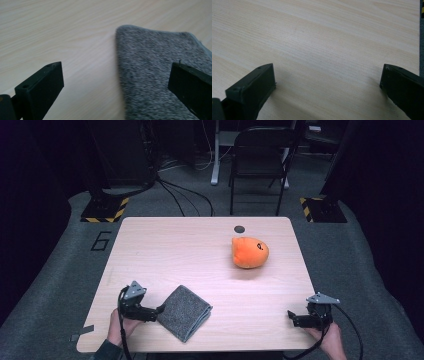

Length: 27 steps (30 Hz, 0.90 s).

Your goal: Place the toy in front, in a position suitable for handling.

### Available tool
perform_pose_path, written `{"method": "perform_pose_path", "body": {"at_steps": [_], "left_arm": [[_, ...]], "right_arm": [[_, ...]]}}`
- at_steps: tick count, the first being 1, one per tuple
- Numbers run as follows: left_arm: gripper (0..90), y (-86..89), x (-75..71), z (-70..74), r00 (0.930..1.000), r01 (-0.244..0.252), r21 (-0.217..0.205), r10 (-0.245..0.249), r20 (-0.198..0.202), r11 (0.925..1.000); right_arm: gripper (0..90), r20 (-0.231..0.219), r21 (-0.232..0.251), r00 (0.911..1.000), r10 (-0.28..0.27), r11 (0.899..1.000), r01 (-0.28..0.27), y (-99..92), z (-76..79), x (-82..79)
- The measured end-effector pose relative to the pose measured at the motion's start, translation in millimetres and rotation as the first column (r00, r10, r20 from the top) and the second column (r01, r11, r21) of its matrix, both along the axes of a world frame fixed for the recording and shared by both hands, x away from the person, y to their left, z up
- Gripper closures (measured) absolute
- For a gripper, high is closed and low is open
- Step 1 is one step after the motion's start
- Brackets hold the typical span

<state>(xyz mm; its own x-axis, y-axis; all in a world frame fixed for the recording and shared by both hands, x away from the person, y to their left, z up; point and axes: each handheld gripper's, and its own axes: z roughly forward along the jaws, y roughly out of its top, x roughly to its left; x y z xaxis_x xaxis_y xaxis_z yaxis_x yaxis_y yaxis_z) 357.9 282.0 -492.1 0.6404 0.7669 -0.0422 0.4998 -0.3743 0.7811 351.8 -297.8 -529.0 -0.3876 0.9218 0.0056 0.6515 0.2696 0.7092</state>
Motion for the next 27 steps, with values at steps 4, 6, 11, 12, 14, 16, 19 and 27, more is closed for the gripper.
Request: {"method": "perform_pose_path", "body": {"at_steps": [4, 6, 11, 12, 14, 16, 19, 27], "left_arm": [[0.0, -21.0, -2.2, -10.9, 0.9964, 0.072, -0.014, -0.073, -0.044, 0.9973], [0.0, -29.3, -4.0, -14.4, 0.9937, 0.101, 0.002, -0.1, -0.049, 0.9949], [1.1, -43.3, -6.5, -22.0, 0.9893, 0.138, 0.042, -0.136, -0.053, 0.9895], [2.9, -44.1, -6.3, -23.8, 0.9877, 0.147, 0.046, -0.144, -0.06, 0.9881], [5.2, -45.4, -6.4, -27.2, 0.9872, 0.152, 0.048, -0.149, -0.057, 0.9872], [8.8, -46.3, -7.1, -28.9, 0.9863, 0.158, 0.055, -0.155, -0.057, 0.9859], [15.6, -45.9, -6.9, -30.3, 0.9844, 0.171, 0.077, -0.167, -0.055, 0.9823], [49.5, -42.4, -9.9, -30.5, 0.9893, 0.145, 0.064, -0.144, -0.02, 0.9873]], "right_arm": [[0.0, 0.004, -0.003, 0.9999, 0.01, 1.0, -0.01, -1.1, -0.1, 0.3], [0.0, 0.005, -0.004, 0.9999, 0.011, 1.0, -0.011, -1.4, -0.1, 0.4], [0.0, 0.005, -0.003, 1.0, 0.009, 1.0, -0.009, -1.3, -0.1, 0.5], [0.0, 0.005, -0.003, 1.0, 0.009, 1.0, -0.009, -1.3, -0.1, 0.5], [0.0, 0.005, -0.003, 0.9999, 0.009, 1.0, -0.009, -1.3, -0.1, 0.5], [0.0, 0.005, -0.003, 1.0, 0.008, 1.0, -0.008, -1.3, -0.1, 0.4], [0.0, 0.005, -0.003, 1.0, 0.008, 1.0, -0.008, -1.4, -0.2, 0.5], [0.0, 0.005, -0.003, 1.0, 0.006, 1.0, -0.006, -1.5, -0.2, 0.5]]}}
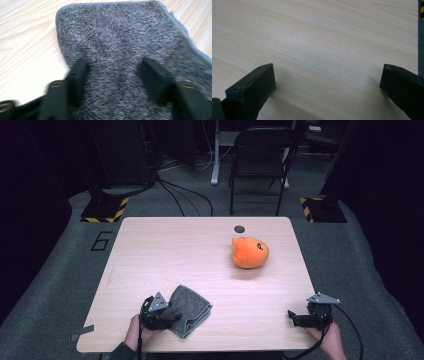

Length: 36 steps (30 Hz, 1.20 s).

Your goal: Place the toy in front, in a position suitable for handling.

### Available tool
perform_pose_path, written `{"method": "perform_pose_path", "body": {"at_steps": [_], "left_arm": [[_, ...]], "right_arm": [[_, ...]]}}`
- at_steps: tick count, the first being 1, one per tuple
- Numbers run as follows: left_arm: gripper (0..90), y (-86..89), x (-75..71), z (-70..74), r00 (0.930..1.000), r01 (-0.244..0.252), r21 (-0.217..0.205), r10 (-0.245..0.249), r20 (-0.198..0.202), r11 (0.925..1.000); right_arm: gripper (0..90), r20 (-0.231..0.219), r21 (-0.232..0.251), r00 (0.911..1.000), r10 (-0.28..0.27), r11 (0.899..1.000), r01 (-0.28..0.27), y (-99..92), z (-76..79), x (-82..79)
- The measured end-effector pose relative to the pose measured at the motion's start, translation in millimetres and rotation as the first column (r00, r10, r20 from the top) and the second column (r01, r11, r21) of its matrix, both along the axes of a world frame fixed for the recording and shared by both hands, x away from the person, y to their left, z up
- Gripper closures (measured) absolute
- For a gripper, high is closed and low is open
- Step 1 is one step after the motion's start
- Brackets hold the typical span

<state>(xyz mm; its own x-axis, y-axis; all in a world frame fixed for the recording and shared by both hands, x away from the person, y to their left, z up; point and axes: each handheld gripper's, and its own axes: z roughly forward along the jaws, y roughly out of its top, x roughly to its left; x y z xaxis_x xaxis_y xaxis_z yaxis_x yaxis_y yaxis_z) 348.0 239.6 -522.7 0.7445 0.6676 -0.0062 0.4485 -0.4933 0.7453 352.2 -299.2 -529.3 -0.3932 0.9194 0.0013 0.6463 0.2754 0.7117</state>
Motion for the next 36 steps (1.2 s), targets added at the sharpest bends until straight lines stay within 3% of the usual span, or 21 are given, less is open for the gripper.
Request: {"method": "perform_pose_path", "body": {"at_steps": [3, 8, 16, 21, 24, 29, 36], "left_arm": [[64.0, 0.9, -1.1, -0.9, 0.9998, -0.02, -0.019, 0.02, 0.009, 0.9996], [73.4, 1.2, -2.9, 0.9, 0.9995, -0.007, -0.009, 0.007, 0.029, 0.9999], [76.8, 3.8, -4.2, 7.5, 0.9989, -0.01, -0.052, 0.012, 0.045, 0.9986], [77.4, 1.9, -7.5, 25.9, 0.9952, 0.002, -0.087, 0.007, 0.098, 0.9962], [77.4, -0.2, -7.7, 32.7, 0.994, 0.006, -0.113, 0.007, 0.109, 0.9936], [77.2, -13.7, -7.1, 55.4, 0.9887, 0.048, -0.159, -0.024, 0.148, 0.9861], [77.0, -36.3, -3.7, 67.2, 0.9851, 0.091, -0.203, -0.058, 0.162, 0.975]], "right_arm": [[0.0, 0.001, 0.002, 1.0, -0.003, 1.0, 0.003, 0.1, 0.0, 0.1], [0.0, 0.002, 0.003, 1.0, -0.005, 1.0, 0.005, 0.2, 0.0, 0.2], [0.0, 0.002, 0.001, 1.0, -0.004, 1.0, 0.004, 0.1, 0.0, 0.2], [0.0, 0.002, 0.003, 1.0, -0.003, 1.0, 0.003, -0.1, 0.0, 0.3], [0.0, 0.001, 0.003, 1.0, -0.003, 1.0, 0.003, -0.1, 0.1, 0.4], [0.0, 0.002, 0.005, 1.0, -0.006, 1.0, 0.006, 0.1, 0.1, 0.5], [0.0, 0.002, 0.005, 1.0, -0.006, 1.0, 0.006, 0.1, 0.1, 0.5]]}}
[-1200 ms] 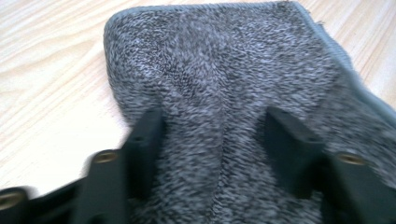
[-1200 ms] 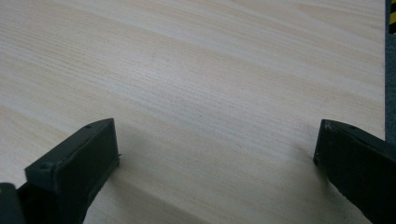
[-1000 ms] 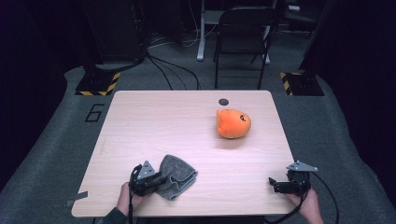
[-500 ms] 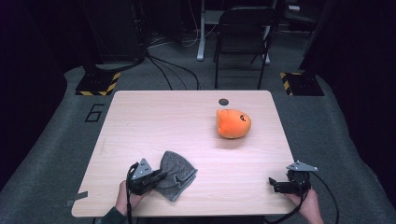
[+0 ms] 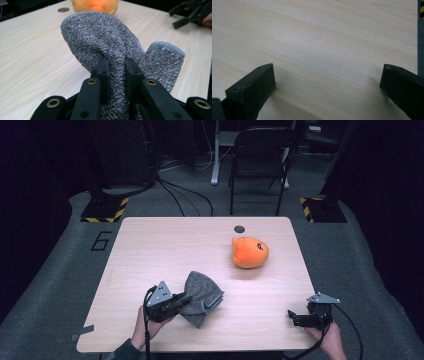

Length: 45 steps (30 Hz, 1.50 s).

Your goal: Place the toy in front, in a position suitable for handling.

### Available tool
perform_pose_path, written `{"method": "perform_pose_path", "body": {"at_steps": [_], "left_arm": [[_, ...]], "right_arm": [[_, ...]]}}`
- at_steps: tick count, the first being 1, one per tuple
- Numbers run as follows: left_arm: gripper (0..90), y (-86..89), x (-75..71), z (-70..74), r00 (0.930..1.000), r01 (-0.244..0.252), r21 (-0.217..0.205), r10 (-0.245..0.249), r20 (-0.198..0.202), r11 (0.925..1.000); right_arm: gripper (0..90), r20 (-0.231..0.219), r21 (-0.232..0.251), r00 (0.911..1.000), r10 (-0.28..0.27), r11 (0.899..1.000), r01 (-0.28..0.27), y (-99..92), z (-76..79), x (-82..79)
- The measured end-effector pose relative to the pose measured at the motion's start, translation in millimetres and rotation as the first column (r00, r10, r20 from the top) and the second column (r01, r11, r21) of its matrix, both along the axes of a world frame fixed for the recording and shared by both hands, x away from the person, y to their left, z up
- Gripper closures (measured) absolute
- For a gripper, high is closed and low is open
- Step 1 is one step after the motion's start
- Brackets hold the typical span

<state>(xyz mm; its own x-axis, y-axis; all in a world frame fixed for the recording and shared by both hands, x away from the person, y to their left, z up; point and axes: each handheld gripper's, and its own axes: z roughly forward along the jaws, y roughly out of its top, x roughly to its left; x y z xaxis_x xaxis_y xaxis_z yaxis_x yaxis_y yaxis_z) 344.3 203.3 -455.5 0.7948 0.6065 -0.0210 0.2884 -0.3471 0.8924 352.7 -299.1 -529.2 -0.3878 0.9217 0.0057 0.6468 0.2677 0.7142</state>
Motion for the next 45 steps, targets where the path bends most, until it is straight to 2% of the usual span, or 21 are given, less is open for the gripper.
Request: {"method": "perform_pose_path", "body": {"at_steps": [3, 4, 9, 17, 20, 22, 23, 27, 29, 30, 31, 32, 36, 41, 43, 45], "left_arm": [[76.9, -12.2, 3.3, 2.1, 0.9997, 0.023, -0.01, -0.023, 0.005, 0.9997], [76.9, -16.7, 4.0, 2.3, 0.9995, 0.029, -0.023, -0.03, -0.008, 0.9993], [76.8, -37.8, 11.1, 1.1, 0.9966, 0.076, -0.035, -0.077, -0.029, 0.9965], [76.5, -75.1, 23.5, -11.1, 0.9847, 0.145, -0.037, -0.148, -0.092, 0.9887], [76.1, -83.1, 26.8, -15.2, 0.9825, 0.156, -0.025, -0.157, -0.1, 0.9875], [75.6, -93.7, 32.5, -26.7, 0.9776, 0.163, -0.004, -0.162, -0.134, 0.9866], [75.1, -96.2, 35.0, -31.4, 0.9772, 0.168, 0.021, -0.164, -0.135, 0.9856], [67.5, -101.9, 43.6, -48.4, 0.9683, 0.17, 0.042, -0.159, -0.192, 0.9845], [54.8, -100.9, 46.2, -50.6, 0.966, 0.168, 0.041, -0.156, -0.207, 0.985], [48.2, -99.8, 46.3, -50.0, 0.969, 0.153, 0.042, -0.142, -0.203, 0.9873], [42.2, -99.8, 46.3, -50.0, 0.969, 0.153, 0.042, -0.142, -0.203, 0.9873], [36.4, -95.0, 45.9, -45.9, 0.9712, 0.149, 0.026, -0.141, -0.192, 0.9885], [23.0, -77.2, 41.6, -35.7, 0.9832, 0.114, 0.032, -0.108, -0.147, 0.993], [15.7, -40.0, 40.4, -30.2, 0.9907, 0.021, 0.009, -0.02, -0.134, 0.9997], [15.1, -24.7, 42.2, -29.4, 0.9895, -0.028, -0.031, 0.023, -0.143, 0.9991], [14.0, -11.1, 44.3, -29.7, 0.9859, -0.069, -0.035, 0.063, -0.155, 0.997]], "right_arm": [[0.0, 0.0, 0.0, 1.0, 0.001, 1.0, -0.001, -0.1, 0.0, 0.1], [0.0, 0.0, -0.003, 1.0, 0.003, 1.0, -0.003, -0.3, 0.0, 0.1], [0.0, 0.0, -0.003, 1.0, 0.003, 1.0, -0.003, -0.3, 0.0, 0.1], [0.0, 0.0, 0.0, 1.0, 0.001, 1.0, -0.001, -0.1, 0.0, -0.1], [0.0, 0.001, 0.0, 1.0, 0.001, 1.0, -0.001, -0.1, -0.1, -0.1], [0.0, 0.001, -0.001, 1.0, -0.001, 1.0, 0.001, 0.1, -0.2, -0.1], [0.0, -0.001, 0.001, 1.0, -0.003, 1.0, 0.003, 0.2, -0.1, -0.3], [0.0, 0.001, 0.002, 1.0, -0.003, 1.0, 0.003, 0.1, -0.1, -0.5], [0.0, 0.001, 0.002, 1.0, -0.003, 1.0, 0.003, 0.1, -0.2, -0.6], [0.0, 0.002, 0.001, 1.0, -0.003, 1.0, 0.003, 0.1, -0.2, -0.6], [0.0, 0.002, 0.001, 1.0, -0.003, 1.0, 0.003, 0.1, -0.2, -0.6], [0.0, 0.002, 0.001, 1.0, -0.003, 1.0, 0.003, 0.1, -0.2, -0.6], [0.0, 0.0, -0.003, 1.0, -0.002, 1.0, 0.002, 0.1, 0.1, -0.3], [0.0, -0.018, -0.016, 0.9998, 0.009, 1.0, -0.009, -1.0, 1.7, -0.7], [0.0, -0.023, -0.02, 0.9997, 0.011, 1.0, -0.011, -1.5, 2.2, -0.9], [0.0, -0.033, -0.013, 0.9995, -0.002, 1.0, 0.002, -1.5, 2.8, -1.2]]}}
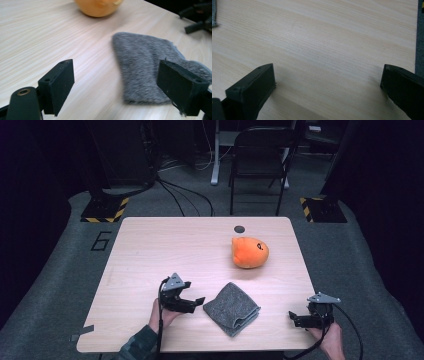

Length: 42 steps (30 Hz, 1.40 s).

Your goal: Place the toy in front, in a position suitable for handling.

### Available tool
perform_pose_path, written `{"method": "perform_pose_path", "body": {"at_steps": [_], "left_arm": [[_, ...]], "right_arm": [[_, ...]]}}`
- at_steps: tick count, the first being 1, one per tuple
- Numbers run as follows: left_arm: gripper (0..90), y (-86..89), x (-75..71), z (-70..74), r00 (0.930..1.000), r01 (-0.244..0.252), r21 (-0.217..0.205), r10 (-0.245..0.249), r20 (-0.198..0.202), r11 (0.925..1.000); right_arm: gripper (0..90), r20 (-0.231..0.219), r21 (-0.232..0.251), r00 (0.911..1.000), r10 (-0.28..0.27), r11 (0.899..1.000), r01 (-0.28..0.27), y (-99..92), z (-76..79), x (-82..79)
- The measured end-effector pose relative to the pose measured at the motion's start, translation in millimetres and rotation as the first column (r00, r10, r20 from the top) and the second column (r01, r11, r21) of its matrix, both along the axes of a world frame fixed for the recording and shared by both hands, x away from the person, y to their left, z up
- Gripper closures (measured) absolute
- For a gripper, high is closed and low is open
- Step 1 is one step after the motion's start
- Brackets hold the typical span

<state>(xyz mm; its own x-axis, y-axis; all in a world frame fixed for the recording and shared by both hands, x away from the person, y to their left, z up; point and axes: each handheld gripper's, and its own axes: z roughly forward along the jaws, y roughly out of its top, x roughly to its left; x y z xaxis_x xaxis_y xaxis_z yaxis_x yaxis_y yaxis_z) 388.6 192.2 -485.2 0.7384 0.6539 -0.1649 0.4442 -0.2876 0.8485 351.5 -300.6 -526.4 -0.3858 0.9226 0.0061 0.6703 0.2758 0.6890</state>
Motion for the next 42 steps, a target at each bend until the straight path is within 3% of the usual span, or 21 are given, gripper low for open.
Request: {"method": "perform_pose_path", "body": {"at_steps": [2, 4, 5, 7, 11, 14, 16, 20, 24, 25, 27, 33, 36, 38, 42], "left_arm": [[11.1, 12.1, 2.1, -2.9, 0.9991, -0.041, 0.011, 0.041, -0.005, 0.9991], [8.7, 23.0, 5.8, -7.0, 0.9972, -0.075, 0.058, 0.075, -0.001, 0.9955], [7.4, 26.9, 6.9, -9.7, 0.9949, -0.098, 0.048, 0.099, -0.019, 0.994], [5.3, 34.2, 10.8, -13.6, 0.9925, -0.116, 0.073, 0.118, -0.03, 0.9906], [1.1, 39.7, 18.1, -21.8, 0.9862, -0.154, 0.127, 0.16, -0.042, 0.9799], [0.2, 41.1, 22.5, -28.9, 0.9821, -0.177, 0.164, 0.185, -0.034, 0.9705], [0.2, 41.7, 24.8, -32.5, 0.9809, -0.18, 0.191, 0.191, -0.039, 0.965], [0.1, 42.4, 26.4, -37.1, 0.9795, -0.183, 0.189, 0.195, -0.049, 0.9647], [0.0, 41.5, 27.8, -43.1, 0.9807, -0.17, 0.202, 0.186, -0.062, 0.9645], [0.0, 41.5, 27.8, -43.1, 0.9807, -0.17, 0.202, 0.186, -0.062, 0.9645], [0.0, 40.9, 27.9, -43.8, 0.9798, -0.177, 0.211, 0.192, -0.055, 0.9614], [0.0, 39.9, 28.9, -44.2, 0.9819, -0.164, 0.257, 0.183, -0.051, 0.9524], [0.0, 35.8, 27.9, -44.8, 0.9831, -0.165, 0.293, 0.181, -0.027, 0.9416], [0.0, 35.7, 27.6, -44.6, 0.9835, -0.161, 0.293, 0.178, -0.032, 0.9425], [0.0, 35.8, 27.7, -44.5, 0.9838, -0.159, 0.294, 0.176, -0.033, 0.9423]], "right_arm": [[0.0, -0.019, -0.016, 0.9998, -0.001, 1.0, 0.001, -0.1, 1.5, 0.4], [0.0, -0.034, -0.008, 0.9994, -0.004, 1.0, 0.004, 2.4, 4.6, 0.7], [0.0, -0.027, 0.009, 0.9996, -0.004, 1.0, 0.004, 5.0, 7.4, 0.1], [0.0, -0.013, 0.014, 0.9998, 0.016, 1.0, -0.016, 11.9, 15.8, 0.1], [0.0, 0.016, 0.052, 0.9974, 0.071, 0.996, -0.071, 36.8, 33.4, -1.2], [0.0, 0.026, 0.032, 0.9913, 0.129, 0.991, -0.13, 64.5, 41.1, -0.3], [0.0, 0.029, 0.031, 0.9843, 0.174, 0.984, -0.175, 83.6, 43.9, 2.2], [0.0, 0.031, 0.042, 0.9645, 0.262, 0.964, -0.263, 119.6, 46.3, 7.8], [0.0, 0.005, 0.035, 0.9488, 0.316, 0.948, -0.316, 148.2, 42.2, 12.6], [0.0, 0.005, 0.035, 0.9488, 0.316, 0.948, -0.316, 148.2, 42.2, 12.6], [0.0, 0.003, 0.017, 0.9362, 0.351, 0.936, -0.351, 165.6, 39.4, 16.1], [0.3, -0.001, 0.0, 0.922, 0.387, 0.922, -0.387, 186.9, 35.2, 21.8], [2.7, 0.002, 0.0, 0.9162, 0.401, 0.916, -0.401, 197.0, 30.6, 27.0], [6.1, 0.016, 0.007, 0.916, 0.401, 0.916, -0.401, 199.1, 29.2, 28.8], [14.1, 0.012, -0.015, 0.9001, 0.435, 0.9, -0.435, 207.9, 24.6, 28.1]]}}
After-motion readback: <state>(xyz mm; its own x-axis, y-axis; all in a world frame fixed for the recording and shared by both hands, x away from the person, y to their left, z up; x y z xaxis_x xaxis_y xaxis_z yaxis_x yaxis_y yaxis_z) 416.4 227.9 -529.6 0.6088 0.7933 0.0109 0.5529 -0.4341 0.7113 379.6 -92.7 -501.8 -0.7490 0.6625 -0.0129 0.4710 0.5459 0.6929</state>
